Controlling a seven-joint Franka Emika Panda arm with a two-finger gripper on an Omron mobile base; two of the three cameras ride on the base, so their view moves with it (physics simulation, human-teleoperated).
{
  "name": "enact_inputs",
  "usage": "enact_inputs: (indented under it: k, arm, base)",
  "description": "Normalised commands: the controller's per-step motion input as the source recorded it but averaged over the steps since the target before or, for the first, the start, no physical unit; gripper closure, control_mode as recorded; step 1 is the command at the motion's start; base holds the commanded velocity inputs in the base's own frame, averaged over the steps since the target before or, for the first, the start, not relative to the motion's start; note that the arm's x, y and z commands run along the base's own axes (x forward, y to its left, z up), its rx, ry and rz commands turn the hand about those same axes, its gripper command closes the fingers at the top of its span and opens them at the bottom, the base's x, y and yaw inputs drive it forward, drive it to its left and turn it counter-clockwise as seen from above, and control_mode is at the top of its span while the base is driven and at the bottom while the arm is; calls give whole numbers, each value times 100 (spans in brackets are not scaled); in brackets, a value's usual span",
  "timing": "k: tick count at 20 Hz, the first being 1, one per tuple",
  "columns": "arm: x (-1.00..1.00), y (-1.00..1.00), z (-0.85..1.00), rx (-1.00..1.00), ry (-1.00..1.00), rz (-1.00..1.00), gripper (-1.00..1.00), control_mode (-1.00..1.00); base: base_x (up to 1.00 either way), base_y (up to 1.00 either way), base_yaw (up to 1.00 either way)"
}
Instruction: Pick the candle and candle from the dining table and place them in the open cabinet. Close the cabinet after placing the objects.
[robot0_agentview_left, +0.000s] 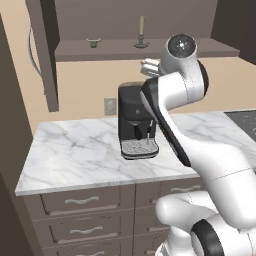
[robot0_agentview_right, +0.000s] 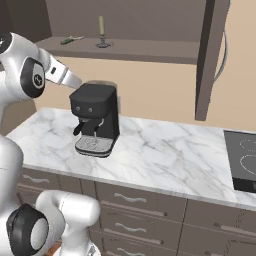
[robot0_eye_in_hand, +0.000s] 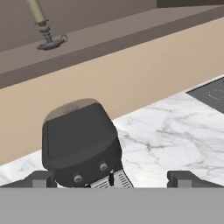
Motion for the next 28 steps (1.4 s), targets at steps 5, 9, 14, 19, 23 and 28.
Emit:
enact_inputs:
  k: [5, 9, 14, 19, 23, 28]
  arm:
    - [-33, 0, -30, -1, 2, 0, -100, -100]
    - [-26, 0, -40, -1, 0, 0, -100, -100]
    - [-13, 0, -38, -9, 0, 4, -100, -100]
    - [-4, 0, -39, -8, 0, 5, -100, -100]
    - [0, 0, -22, -7, 0, 6, -100, -100]
    - [0, 0, 0, 0, 0, 0, -100, -100]
  base:
    - [0, 0, 0]
    - [0, 0, 0]
    - [0, 0, 0]
    - [0, 0, 0]
    - [0, 0, 0]
    - [0, 0, 0]
